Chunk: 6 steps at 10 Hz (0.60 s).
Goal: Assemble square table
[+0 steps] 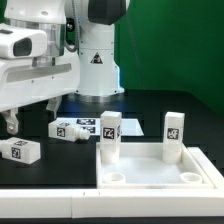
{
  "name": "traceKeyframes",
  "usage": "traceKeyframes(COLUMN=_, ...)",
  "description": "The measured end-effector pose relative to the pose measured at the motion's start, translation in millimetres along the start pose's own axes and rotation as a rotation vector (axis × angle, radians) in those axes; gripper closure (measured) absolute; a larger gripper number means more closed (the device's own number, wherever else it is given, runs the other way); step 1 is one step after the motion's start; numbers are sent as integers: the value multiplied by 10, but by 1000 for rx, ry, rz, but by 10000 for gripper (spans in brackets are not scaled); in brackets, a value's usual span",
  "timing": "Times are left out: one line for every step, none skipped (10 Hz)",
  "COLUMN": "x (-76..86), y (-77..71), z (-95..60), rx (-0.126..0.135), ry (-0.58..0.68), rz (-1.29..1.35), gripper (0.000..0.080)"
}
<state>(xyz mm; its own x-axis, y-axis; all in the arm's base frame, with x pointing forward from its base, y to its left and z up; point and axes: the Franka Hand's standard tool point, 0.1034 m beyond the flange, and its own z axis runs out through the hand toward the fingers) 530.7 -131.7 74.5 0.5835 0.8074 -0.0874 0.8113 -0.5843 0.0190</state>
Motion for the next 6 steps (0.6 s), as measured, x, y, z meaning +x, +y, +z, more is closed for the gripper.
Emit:
traceKeyframes(x=1, y=2, z=2, rx=-2, ry=0, rz=0, gripper=151)
traceKeyframes(x=-1, y=0, z=8, rx=0, ry=0, rz=0, gripper=151)
traceKeyframes(x=-16, y=-6, z=22, rx=2, ry=-2, rz=0, gripper=151)
traceKeyframes(x=-123, y=-38, z=153, rx=-15, ry=8, rz=-32, gripper=151)
traceKeyframes(x=-288, y=-215, z=399, rx=-15, ry=7, rz=-30, gripper=151)
traceKeyframes(x=-374, y=-302, z=554, rx=2, ry=-4, rz=-23, gripper=151)
